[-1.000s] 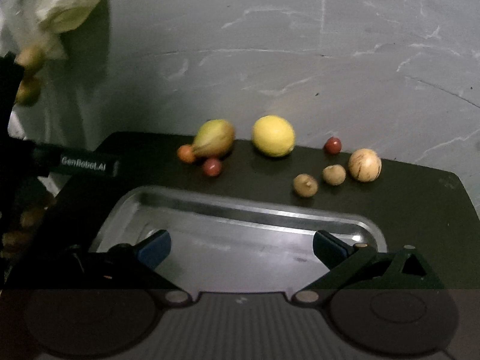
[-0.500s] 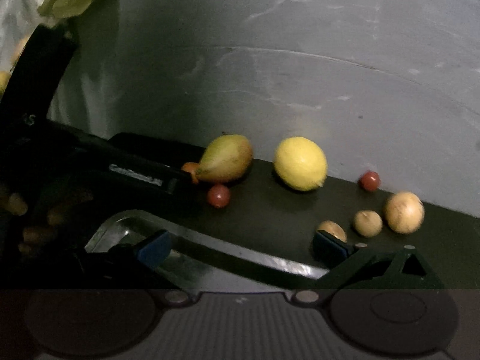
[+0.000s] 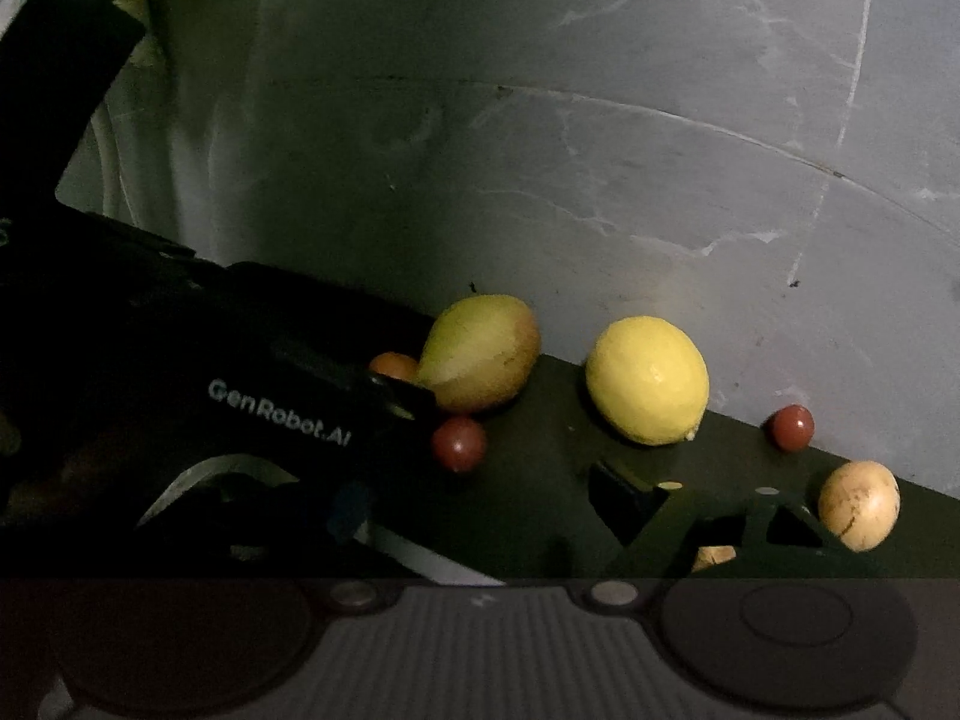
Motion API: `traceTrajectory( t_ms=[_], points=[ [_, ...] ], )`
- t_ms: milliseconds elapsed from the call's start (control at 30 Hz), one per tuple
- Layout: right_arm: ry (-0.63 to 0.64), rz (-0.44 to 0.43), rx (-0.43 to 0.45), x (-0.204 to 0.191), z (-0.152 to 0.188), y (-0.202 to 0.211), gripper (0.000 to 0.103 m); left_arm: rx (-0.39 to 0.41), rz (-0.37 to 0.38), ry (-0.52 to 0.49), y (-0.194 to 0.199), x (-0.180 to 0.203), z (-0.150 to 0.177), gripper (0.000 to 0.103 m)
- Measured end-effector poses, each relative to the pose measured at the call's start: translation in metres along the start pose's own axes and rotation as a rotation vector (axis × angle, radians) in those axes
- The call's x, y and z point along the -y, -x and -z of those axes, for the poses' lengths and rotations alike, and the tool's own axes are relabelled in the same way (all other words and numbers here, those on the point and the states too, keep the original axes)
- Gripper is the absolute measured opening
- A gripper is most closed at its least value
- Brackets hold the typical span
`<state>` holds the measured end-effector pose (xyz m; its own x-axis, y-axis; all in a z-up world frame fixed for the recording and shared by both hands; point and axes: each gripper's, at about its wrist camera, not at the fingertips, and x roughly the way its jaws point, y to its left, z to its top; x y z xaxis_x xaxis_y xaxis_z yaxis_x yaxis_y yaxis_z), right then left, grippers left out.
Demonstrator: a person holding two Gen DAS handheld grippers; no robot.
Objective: Organize fruits
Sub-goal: 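Grasp a second tangerine with the left tool while the right tool grasps a cherry tomato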
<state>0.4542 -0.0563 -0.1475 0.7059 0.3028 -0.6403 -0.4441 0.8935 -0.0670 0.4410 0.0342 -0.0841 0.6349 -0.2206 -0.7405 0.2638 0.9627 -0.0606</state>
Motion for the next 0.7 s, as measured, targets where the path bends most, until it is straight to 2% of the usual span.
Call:
traceTrajectory(
  t_ms=[433,700],
  points=[
    [0.006,-0.012,-0.014,0.001,0.000,-0.012,0.050,0.006,0.077,0.002,0.005,0.001,0.002,0.074],
    [0.005,-0.013,-0.012,0.000,0.000,-0.016,0.039,0.006,0.071,0.003,0.005,0.000,0.002,0.072]
  ],
)
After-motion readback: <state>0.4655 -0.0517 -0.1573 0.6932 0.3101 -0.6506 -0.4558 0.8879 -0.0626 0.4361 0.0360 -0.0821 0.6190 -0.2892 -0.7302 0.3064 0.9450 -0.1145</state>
